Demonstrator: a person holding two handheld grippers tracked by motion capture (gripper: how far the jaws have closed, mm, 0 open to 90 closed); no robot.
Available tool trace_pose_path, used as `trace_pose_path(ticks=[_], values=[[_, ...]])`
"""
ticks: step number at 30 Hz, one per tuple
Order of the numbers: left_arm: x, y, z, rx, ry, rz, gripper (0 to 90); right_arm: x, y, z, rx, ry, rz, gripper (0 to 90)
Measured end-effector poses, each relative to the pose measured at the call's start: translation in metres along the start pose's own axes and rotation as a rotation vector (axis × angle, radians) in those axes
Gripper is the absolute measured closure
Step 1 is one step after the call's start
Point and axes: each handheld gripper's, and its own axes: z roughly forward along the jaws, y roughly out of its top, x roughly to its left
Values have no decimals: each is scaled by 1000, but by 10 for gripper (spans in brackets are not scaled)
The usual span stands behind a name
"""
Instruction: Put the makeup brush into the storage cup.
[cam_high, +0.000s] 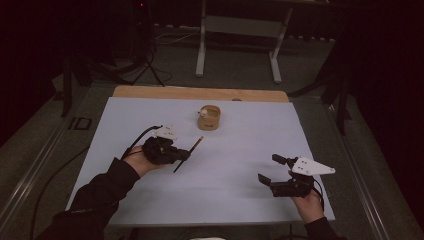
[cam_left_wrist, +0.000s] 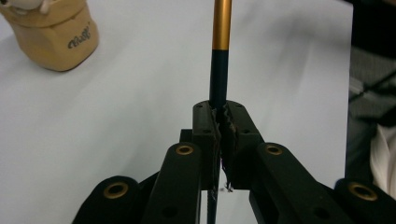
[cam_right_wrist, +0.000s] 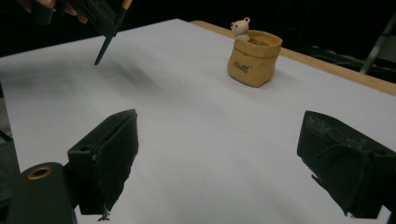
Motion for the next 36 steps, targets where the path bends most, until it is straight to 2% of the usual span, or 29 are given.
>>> trace_pose_path(ticks=[3, 4, 6, 7, 9, 11, 12, 15, 17, 19, 21, 23, 25, 26, 28, 32, 34, 36], values=[[-3, -4, 2, -35, 24, -13, 853, 1, 2, 1, 7, -3, -3, 122], [-3, -5, 3, -58, 22, -41, 853, 2, 3, 1, 10, -5, -4, 122], [-4, -8, 4, -86, 45, -65, 853, 3, 5, 0, 1, -26, -20, 122], [-4, -9, 4, -91, 46, -75, 853, 4, 7, -2, -15, -28, -9, 143], [-3, -12, 4, -129, 37, -103, 853, 4, 7, -2, -11, -25, 7, 141], [-3, -12, 4, -134, 41, -114, 853, 4, 7, -2, -12, -24, 23, 141], [-1, -16, 4, -158, 27, -153, 853, 4, 7, -2, -17, -25, 30, 140], [1, -19, 5, -187, 0, -205, 853, 6, 8, -2, -26, -8, 45, 146], [1, -21, 7, -196, -4, -206, 853, 7, 8, -1, -11, 11, 51, 157], [4, -24, 8, -210, -18, -247, 853, 7, 7, 2, 18, 38, 54, 168], [5, -26, 9, -209, 3, -270, 853, 8, 7, 5, 42, 38, 54, 168], [5, -29, 11, -215, 5, -300, 853, 7, 7, 5, 59, 39, 69, 161], [3, -32, 14, -211, 31, -304, 853, 6, 9, 4, 62, 31, 95, 142], [3, -33, 15, -211, 43, -312, 853, 5, 10, 2, 58, 11, 104, 142], [4, -35, 18, -205, 72, -323, 853, 4, 12, -1, 36, -2, 128, 130], [4, -37, 20, -206, 106, -350, 853, 9, 19, -5, 47, -69, 108, 114], [3, -37, 20, -211, 117, -342, 853, 11, 25, -6, 60, -73, 120, 109], [0, -36, 19, -214, 122, -323, 853, 14, 31, -8, 44, -73, 125, 108]])
